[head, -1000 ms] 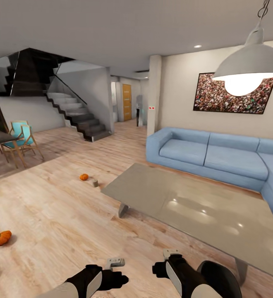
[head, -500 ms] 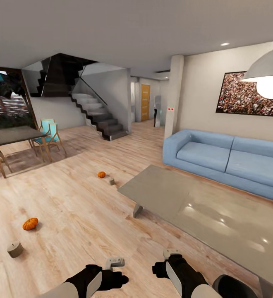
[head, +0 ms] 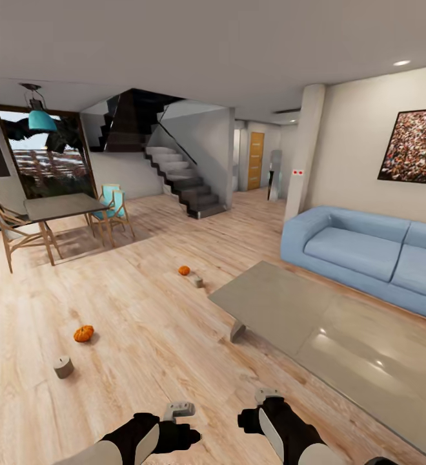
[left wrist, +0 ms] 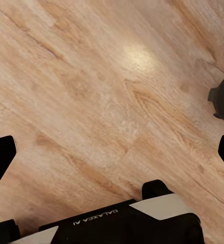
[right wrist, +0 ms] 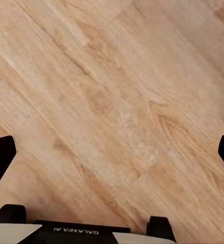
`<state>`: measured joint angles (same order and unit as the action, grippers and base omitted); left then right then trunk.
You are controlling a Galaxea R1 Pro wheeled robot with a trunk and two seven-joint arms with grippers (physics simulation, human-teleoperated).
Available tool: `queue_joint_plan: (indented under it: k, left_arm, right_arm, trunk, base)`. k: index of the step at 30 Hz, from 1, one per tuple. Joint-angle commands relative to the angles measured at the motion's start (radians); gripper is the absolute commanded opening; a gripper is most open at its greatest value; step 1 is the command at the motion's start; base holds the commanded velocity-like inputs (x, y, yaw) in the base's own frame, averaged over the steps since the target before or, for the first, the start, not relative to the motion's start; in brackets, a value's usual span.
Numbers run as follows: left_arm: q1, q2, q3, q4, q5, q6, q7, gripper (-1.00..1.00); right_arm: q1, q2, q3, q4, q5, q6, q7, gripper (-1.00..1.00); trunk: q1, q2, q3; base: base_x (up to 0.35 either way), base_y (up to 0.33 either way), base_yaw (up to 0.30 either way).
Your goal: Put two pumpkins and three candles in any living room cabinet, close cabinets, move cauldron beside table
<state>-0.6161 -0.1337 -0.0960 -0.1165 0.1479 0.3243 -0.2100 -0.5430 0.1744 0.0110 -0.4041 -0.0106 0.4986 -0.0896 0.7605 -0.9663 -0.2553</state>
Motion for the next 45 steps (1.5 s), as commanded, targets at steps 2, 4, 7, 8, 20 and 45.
queue_joint_plan:
  k: [2,4,7,8,20,45]
  left_arm:
    - [-0.001,0.000,-0.008,-0.001,0.010,0.006,0.000,1.00]
    - [-0.001,0.001,-0.008,-0.001,0.011,0.006,-0.001,1.00]
    - [-0.001,0.002,-0.007,-0.001,0.012,0.006,-0.006,1.00]
    - [-0.001,0.002,-0.006,-0.001,0.012,0.006,-0.008,1.00]
    - [-0.001,0.004,-0.001,-0.002,0.017,-0.005,-0.014,1.00]
    - [-0.001,0.004,-0.002,-0.002,0.016,-0.010,-0.014,1.00]
  right_arm:
    - [0.000,0.000,0.001,-0.002,-0.002,0.006,-0.004,1.00]
    - [0.000,0.000,0.001,-0.002,-0.001,0.006,-0.004,1.00]
    - [0.000,0.000,0.001,-0.002,-0.001,0.006,-0.004,1.00]
    - [0.000,0.000,0.001,-0.002,-0.001,0.006,-0.004,1.00]
    - [0.000,0.000,0.001,-0.002,-0.001,0.006,-0.004,1.00]
    - [0.000,0.000,0.022,-0.002,-0.001,0.006,-0.004,1.00]
  trunk:
    - [-0.008,0.013,0.005]
    - [-0.008,0.013,0.005]
    - [-0.008,0.013,0.005]
    - [-0.008,0.013,0.005]
    - [-0.008,0.013,0.005]
    - [-0.008,0.013,0.005]
  base:
    - [0.000,0.000,0.290]
    - [0.000,0.000,0.290]
    - [0.000,0.000,0.290]
    - [0.000,0.000,0.290]
    - [0.024,-0.002,0.288]
    - [0.273,-0.093,0.178]
